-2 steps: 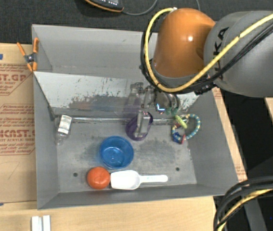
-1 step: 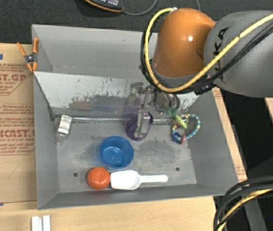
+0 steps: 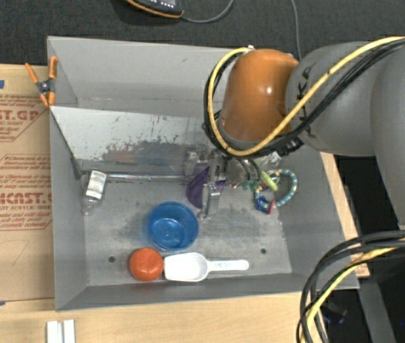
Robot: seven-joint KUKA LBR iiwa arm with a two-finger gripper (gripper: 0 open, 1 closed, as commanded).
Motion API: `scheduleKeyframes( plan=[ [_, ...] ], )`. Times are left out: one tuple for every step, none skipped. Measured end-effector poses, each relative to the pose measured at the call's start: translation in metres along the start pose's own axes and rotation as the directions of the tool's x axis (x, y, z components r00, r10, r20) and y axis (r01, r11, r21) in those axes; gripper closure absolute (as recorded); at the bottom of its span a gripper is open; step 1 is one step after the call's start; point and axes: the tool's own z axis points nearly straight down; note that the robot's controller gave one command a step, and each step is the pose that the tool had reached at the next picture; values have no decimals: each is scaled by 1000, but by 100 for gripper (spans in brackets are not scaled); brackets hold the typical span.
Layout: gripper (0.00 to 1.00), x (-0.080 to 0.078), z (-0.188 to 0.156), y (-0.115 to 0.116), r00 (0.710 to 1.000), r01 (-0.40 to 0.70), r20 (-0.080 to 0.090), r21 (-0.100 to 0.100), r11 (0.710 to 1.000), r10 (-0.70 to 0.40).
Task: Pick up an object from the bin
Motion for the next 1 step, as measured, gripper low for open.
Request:
scheduleKeyframes(
  plan=[
    [0, 15, -3, 18, 1000, 5, 0, -2, 1000, -5]
  ],
)
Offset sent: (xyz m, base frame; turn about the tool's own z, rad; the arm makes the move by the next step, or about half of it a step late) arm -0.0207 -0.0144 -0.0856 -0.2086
